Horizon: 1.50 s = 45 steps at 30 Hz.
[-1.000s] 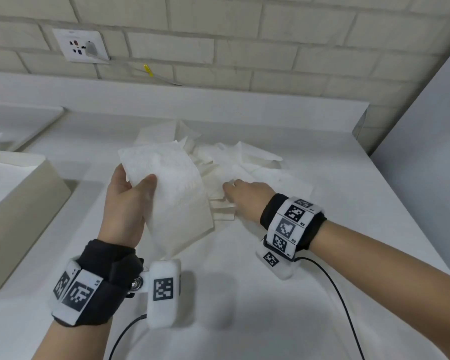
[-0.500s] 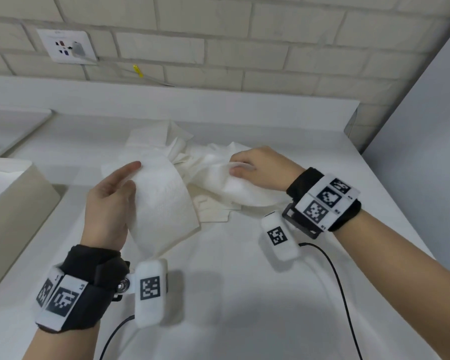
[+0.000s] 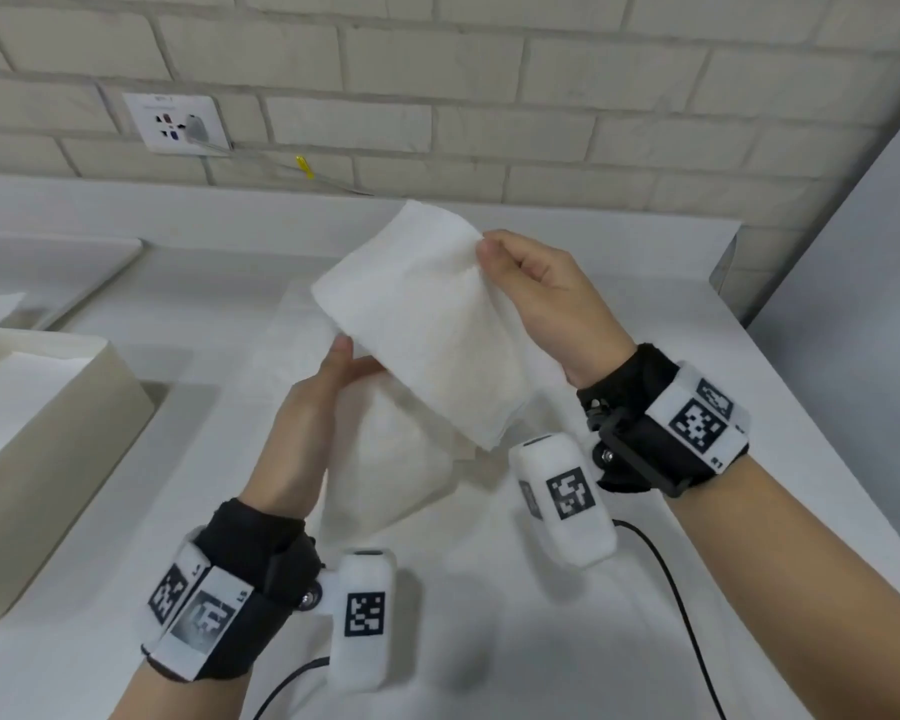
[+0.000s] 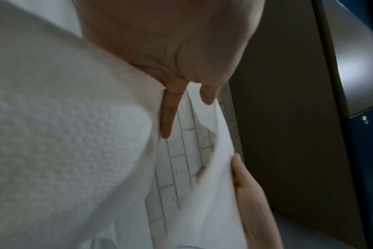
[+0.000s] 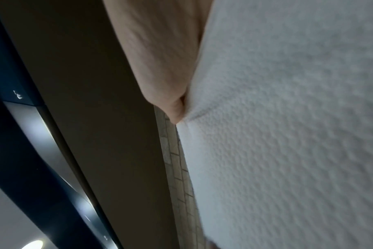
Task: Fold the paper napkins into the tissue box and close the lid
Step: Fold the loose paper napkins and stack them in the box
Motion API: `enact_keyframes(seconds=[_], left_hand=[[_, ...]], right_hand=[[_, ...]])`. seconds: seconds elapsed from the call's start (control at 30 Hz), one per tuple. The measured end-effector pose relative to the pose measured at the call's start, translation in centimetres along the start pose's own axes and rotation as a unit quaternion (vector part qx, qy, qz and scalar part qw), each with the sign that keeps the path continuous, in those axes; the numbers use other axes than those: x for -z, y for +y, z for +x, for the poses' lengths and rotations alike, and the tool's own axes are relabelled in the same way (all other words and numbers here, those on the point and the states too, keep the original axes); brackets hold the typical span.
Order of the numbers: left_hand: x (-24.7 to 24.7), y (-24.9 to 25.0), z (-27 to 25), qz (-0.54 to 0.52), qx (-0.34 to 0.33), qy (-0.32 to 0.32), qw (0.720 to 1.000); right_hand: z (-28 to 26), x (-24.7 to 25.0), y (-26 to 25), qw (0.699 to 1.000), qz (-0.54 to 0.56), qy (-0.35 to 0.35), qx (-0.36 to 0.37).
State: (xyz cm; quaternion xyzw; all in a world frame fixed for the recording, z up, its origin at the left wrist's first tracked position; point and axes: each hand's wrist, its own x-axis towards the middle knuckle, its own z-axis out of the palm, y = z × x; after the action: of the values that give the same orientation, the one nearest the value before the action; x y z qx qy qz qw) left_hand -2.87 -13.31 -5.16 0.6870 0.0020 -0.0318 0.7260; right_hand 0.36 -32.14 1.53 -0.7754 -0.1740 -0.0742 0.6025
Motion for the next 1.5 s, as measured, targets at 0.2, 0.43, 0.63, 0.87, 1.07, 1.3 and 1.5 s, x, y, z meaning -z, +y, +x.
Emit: enact_keyframes(seconds=[0.2, 0.43, 0.63, 0.87, 1.07, 1.3, 1.5], left_hand=[[-0.9, 0.0, 0.2, -0.036, -0.061, 0.110, 0.991], [-1.8, 0.5, -0.8, -0.043, -0.116, 0.128, 0.984], [-0.7, 0.3, -0.4, -0.036, -0.099, 0.095, 0.990], [-0.7, 0.2, -0.3, -0.007, -0.134, 0.052, 0.990], [-0.5, -0.6, 0.1, 0.048, -0.147, 0.020, 0.988], [-0.3, -1.1, 0.2, 0.075, -0.130, -0.020, 0.988], [-0.5, -1.5, 0.4, 0.027, -0.056, 0.003, 0.998]], right_hand=[[-0.9, -2.0, 1.8, 0.998, -0.019, 0.037, -0.041], [-1.9, -3.4, 2.8, 0.993, -0.010, 0.038, -0.110], [-2.3, -3.9, 3.1, 0.991, 0.026, 0.020, -0.128], [-2.6, -4.2, 3.7, 0.985, -0.082, -0.038, -0.149], [-2.6, -4.9, 4.0, 0.979, 0.059, -0.016, -0.197], [-2.9, -4.7, 4.5, 0.984, 0.031, -0.079, -0.154], [-3.0, -5.0, 5.2, 0.990, 0.074, -0.009, -0.123]])
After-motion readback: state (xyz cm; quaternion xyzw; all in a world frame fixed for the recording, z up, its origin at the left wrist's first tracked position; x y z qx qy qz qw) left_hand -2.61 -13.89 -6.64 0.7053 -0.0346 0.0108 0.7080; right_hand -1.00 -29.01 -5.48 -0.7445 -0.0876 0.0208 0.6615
